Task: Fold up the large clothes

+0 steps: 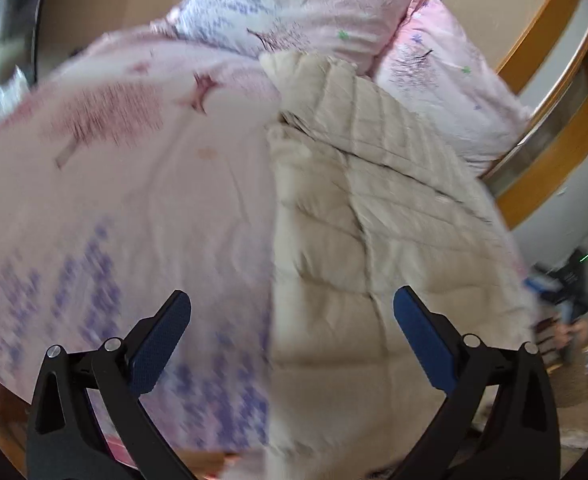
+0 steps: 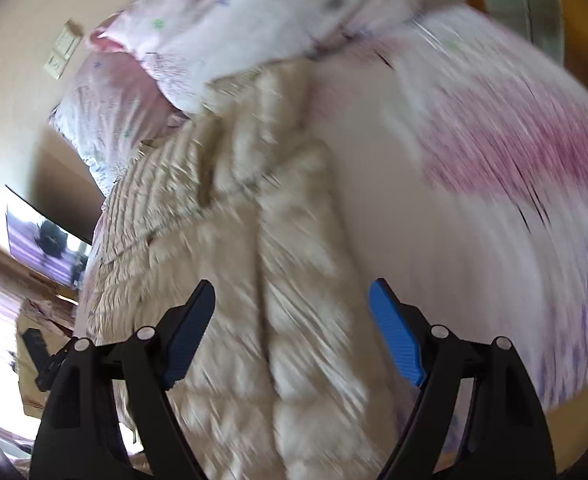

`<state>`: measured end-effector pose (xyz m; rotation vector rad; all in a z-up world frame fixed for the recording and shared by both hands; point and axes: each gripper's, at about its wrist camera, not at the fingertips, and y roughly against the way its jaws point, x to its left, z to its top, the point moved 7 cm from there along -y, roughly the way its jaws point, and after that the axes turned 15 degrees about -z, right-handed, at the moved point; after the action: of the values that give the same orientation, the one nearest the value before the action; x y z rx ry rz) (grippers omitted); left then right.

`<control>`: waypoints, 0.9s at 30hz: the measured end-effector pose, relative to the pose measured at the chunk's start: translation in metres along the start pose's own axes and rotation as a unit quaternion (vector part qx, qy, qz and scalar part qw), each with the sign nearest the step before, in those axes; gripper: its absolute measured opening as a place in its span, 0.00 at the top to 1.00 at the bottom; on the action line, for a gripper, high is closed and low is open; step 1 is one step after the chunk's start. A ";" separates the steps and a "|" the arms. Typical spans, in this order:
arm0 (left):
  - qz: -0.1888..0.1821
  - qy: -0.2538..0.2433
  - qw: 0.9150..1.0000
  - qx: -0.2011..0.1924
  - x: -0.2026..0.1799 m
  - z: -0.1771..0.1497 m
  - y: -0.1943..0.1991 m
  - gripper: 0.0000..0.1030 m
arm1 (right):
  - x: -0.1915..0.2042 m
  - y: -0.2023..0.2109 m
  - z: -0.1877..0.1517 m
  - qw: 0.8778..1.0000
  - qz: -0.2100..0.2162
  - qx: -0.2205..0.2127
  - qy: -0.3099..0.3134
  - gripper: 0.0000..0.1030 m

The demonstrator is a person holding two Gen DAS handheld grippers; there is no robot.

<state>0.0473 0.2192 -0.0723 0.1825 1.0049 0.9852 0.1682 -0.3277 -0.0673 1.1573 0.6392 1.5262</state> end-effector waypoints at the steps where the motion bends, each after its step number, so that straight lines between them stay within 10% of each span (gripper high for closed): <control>1: -0.012 0.007 1.000 0.005 -0.001 -0.005 0.000 0.01 | -0.007 -0.001 -0.007 1.000 0.001 0.006 -0.004 0.23; 12: -0.085 0.019 0.996 0.021 -0.025 -0.035 0.001 0.23 | -0.027 -0.005 -0.055 0.996 0.074 0.057 -0.016 0.45; 24: -0.116 0.031 0.992 0.038 -0.037 -0.061 0.008 0.39 | 0.000 0.012 -0.097 0.984 0.135 0.107 0.047 0.46; 27: -0.115 0.036 0.992 0.045 -0.040 -0.067 0.006 0.50 | 0.009 0.011 -0.102 0.982 0.140 0.112 0.055 0.73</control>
<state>-0.0149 0.1731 -0.0813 0.1035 1.1101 0.7412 0.0715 -0.3051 -0.0941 1.3853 0.7624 1.8017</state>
